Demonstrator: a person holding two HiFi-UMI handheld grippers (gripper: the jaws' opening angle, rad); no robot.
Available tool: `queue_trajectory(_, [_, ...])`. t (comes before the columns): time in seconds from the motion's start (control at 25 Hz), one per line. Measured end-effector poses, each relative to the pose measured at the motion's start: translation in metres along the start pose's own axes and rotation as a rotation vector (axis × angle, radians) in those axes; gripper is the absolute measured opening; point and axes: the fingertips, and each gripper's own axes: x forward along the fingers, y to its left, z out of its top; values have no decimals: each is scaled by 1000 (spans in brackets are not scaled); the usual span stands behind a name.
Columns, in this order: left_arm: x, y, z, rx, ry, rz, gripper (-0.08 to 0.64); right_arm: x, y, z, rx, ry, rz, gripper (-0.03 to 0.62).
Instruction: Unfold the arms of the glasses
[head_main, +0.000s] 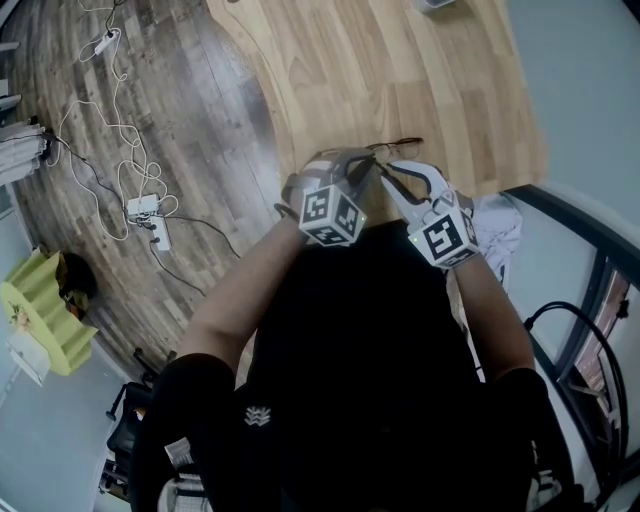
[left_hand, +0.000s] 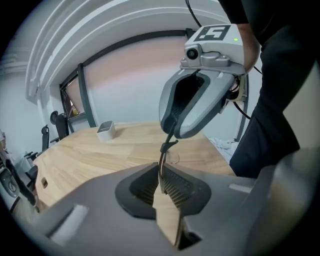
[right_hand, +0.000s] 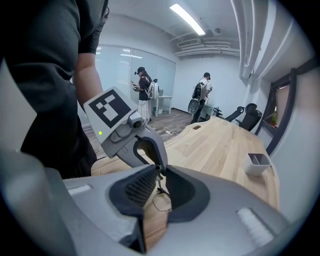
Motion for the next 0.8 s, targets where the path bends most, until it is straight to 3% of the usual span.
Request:
queue_trajectory(0.4, [-20, 4, -11, -39, -20, 34, 34, -27, -31, -4, 225, -116, -112, 57])
queue_trajectory(0.8, [-26, 3, -14, -77, -29, 63, 8, -19, -21, -24, 258, -69, -111, 57])
